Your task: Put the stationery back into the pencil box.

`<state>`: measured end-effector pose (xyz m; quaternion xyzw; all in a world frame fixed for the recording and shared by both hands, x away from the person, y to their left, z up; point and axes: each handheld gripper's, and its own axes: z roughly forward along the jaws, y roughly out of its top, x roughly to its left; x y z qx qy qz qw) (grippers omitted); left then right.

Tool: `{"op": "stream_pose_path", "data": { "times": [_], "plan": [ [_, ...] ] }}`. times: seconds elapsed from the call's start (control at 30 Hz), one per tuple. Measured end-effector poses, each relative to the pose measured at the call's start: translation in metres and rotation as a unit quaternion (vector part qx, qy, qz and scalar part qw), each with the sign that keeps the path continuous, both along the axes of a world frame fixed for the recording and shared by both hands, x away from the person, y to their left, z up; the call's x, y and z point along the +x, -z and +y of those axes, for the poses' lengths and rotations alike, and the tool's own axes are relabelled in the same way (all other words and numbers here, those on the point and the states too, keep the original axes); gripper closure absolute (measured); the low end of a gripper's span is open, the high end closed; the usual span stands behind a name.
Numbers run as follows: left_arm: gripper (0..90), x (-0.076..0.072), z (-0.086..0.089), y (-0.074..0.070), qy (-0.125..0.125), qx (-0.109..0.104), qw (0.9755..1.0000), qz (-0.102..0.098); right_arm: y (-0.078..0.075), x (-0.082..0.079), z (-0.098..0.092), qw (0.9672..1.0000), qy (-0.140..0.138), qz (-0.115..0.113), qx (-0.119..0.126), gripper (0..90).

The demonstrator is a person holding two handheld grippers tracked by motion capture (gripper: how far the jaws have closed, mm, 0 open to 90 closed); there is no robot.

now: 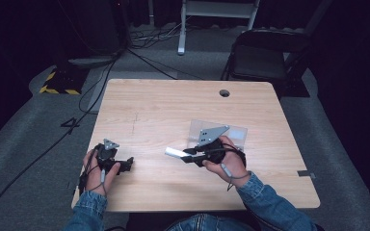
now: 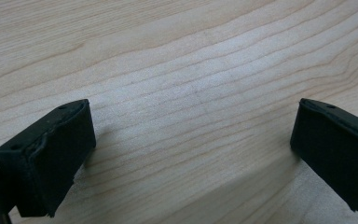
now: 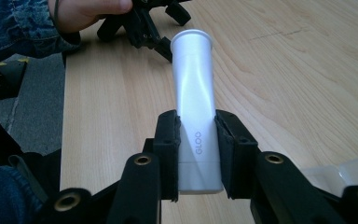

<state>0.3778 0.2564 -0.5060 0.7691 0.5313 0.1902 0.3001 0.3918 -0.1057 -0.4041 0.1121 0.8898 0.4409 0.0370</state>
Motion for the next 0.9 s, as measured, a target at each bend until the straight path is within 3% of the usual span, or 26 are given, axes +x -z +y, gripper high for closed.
{"op": "stream_pose_path", "data": {
  "times": [0.9],
  "plan": [
    [0.1,0.0,0.0,0.0,0.0,0.0,1.0,0.0,-0.007,0.02,-0.058,0.9991,0.036,0.006,-0.023,71.4]
  ]
}}
